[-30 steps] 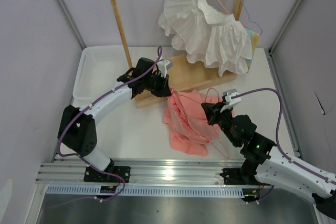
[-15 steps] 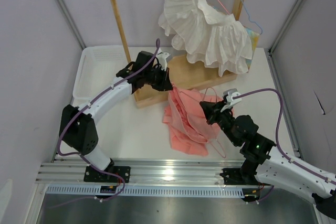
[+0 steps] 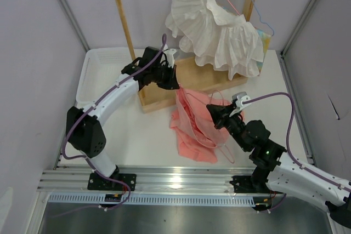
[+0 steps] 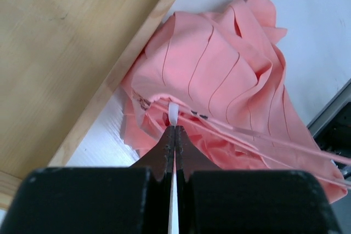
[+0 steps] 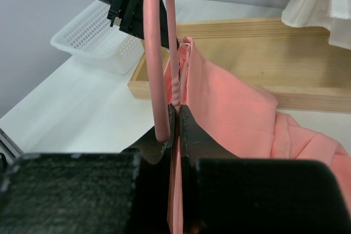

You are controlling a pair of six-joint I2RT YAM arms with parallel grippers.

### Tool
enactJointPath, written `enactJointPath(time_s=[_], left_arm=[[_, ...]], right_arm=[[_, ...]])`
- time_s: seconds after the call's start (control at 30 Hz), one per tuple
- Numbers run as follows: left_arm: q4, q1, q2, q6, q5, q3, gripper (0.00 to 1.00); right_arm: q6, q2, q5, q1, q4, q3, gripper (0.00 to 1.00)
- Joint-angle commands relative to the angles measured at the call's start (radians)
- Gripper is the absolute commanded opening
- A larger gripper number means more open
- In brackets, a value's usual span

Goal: Place the skirt on the hanger

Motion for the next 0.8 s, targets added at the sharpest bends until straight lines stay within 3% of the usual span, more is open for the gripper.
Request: enactJointPath(time_s=[0.0,0.43,0.77], left_arm=[[-0.018,0.013,0.025,-0.019,0.024,0.082,0.0],[0.065,0.006,0.051,-0.043,-0.228,0.024,0.0],[0.166,-0.01,0.016,-0.051,-0.263,-0.126,0.0]], right_arm=[[-0.02,-0.004,-0.011,-0.002,0.141,-0.01,0.0],[-0.023,0.072,-0.036,-0.018,0.207,-0.027,0.0],[-0.006,0.122,-0.071,-0.055,0.239,-0.037,0.0]])
